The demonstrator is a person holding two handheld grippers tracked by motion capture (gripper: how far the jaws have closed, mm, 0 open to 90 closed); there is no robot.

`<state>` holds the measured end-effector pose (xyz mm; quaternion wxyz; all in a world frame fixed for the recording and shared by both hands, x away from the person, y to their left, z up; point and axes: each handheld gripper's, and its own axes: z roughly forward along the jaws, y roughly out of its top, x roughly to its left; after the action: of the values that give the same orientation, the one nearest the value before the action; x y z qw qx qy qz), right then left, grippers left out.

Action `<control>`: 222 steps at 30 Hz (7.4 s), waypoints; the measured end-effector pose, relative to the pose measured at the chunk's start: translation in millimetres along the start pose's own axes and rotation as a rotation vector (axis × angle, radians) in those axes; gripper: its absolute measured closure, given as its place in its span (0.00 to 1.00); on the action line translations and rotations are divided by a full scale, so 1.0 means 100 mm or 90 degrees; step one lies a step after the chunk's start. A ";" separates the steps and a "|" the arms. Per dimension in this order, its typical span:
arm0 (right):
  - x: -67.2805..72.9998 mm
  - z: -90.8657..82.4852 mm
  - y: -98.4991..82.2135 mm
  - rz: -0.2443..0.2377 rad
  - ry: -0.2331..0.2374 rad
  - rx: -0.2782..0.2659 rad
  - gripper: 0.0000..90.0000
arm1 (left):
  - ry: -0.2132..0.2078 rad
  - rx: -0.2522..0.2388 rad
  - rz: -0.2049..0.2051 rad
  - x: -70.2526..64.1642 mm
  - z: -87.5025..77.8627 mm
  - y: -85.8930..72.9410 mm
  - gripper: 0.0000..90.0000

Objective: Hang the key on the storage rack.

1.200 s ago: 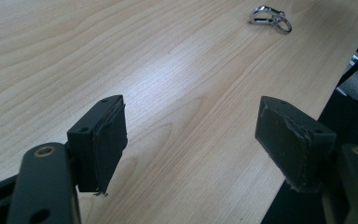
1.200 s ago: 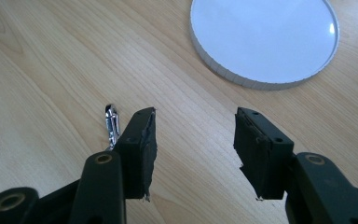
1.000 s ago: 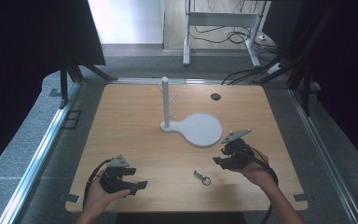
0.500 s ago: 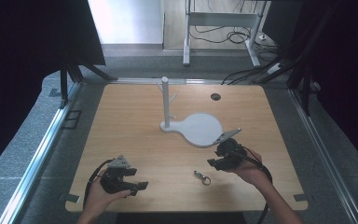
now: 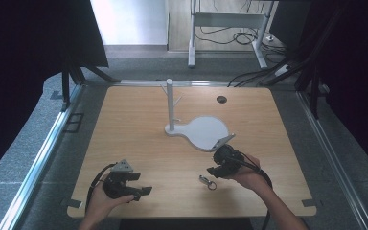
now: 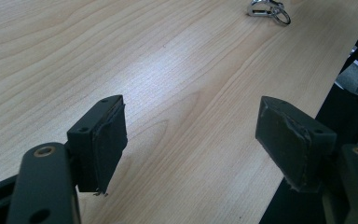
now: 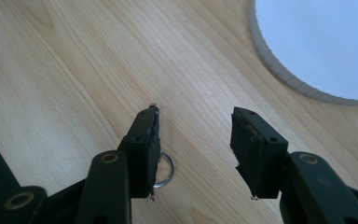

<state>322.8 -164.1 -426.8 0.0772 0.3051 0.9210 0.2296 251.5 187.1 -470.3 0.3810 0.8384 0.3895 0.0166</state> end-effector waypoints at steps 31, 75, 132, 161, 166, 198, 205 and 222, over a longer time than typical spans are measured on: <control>0.16 0.46 -0.03 -0.020 0.027 0.095 0.69 | -0.008 0.011 0.005 -0.05 0.03 0.01 0.28; 0.21 0.55 -0.08 -0.027 0.022 0.138 0.94 | -0.011 0.024 0.008 -0.05 0.06 0.01 0.28; -0.07 0.01 0.32 -0.006 -0.018 0.025 0.94 | -0.012 0.031 0.009 -0.07 0.10 0.01 0.28; -0.26 -0.03 0.62 0.011 -0.025 0.007 0.94 | -0.015 0.036 0.013 -0.07 0.10 0.01 0.28; -0.27 -0.03 0.69 0.016 -0.028 0.006 0.94 | -0.016 0.035 0.012 -0.07 0.10 0.01 0.28; -0.45 -0.01 1.17 0.029 -0.035 0.001 0.94 | -0.019 0.027 0.011 -0.05 0.05 0.01 0.28; -0.53 0.01 1.28 0.035 -0.037 -0.003 0.94 | -0.017 0.024 0.008 -0.04 0.04 0.01 0.28; -0.67 0.05 1.51 0.057 -0.040 -0.011 0.94 | -0.017 0.022 0.006 -0.02 0.03 0.00 0.28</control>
<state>457.5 -95.3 -359.6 0.0985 0.3524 0.9015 0.2311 251.3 183.8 -471.9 0.3711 0.8468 0.3810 0.0006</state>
